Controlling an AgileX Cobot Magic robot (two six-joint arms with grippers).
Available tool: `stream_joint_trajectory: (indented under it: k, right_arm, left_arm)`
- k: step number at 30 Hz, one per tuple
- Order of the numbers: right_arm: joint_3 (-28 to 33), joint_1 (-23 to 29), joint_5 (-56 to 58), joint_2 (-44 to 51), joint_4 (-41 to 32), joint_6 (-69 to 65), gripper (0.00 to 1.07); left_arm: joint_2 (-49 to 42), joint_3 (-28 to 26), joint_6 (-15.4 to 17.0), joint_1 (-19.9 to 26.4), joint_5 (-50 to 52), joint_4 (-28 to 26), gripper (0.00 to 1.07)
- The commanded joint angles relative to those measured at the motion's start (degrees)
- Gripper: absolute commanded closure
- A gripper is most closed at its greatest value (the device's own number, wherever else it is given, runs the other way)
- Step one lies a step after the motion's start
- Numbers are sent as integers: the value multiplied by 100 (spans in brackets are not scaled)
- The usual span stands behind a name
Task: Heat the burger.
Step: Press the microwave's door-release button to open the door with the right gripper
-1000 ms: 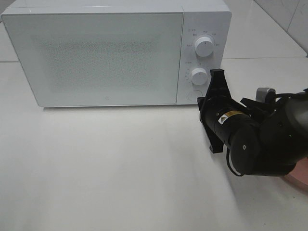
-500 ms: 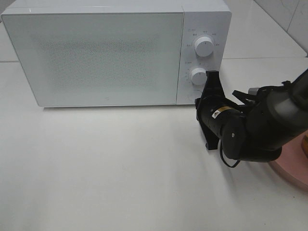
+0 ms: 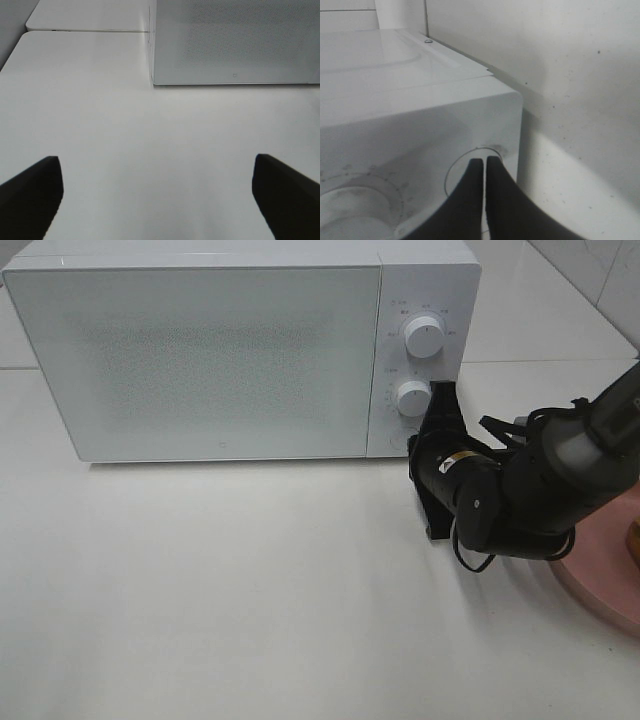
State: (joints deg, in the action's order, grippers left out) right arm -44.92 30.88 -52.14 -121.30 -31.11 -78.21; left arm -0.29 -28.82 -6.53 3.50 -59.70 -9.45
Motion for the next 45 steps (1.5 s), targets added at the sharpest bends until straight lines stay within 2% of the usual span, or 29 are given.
stream_joint_trajectory:
  k: [1, 12, 24, 37, 45]
  right_arm:
    - [-40, -34, -52, -29, 74, -6, 107]
    - [-321, -34, -52, -149, 223, -6, 107]
    - [-372, -34, -160, -229, 143, -6, 107]
    - [-372, -34, -762, -229, 69, -6, 107]
    - [-710, -178, -865, -229, 40, 69, 107]
  left_arm:
    - [-46, -6, 23, 6, 17, -29, 9]
    - [-46, -6, 23, 6, 17, -29, 9]
    - [-46, -6, 23, 6, 17, -29, 9]
    - [-46, -6, 23, 6, 17, -29, 9]
    - [-46, -6, 23, 6, 17, -29, 9]
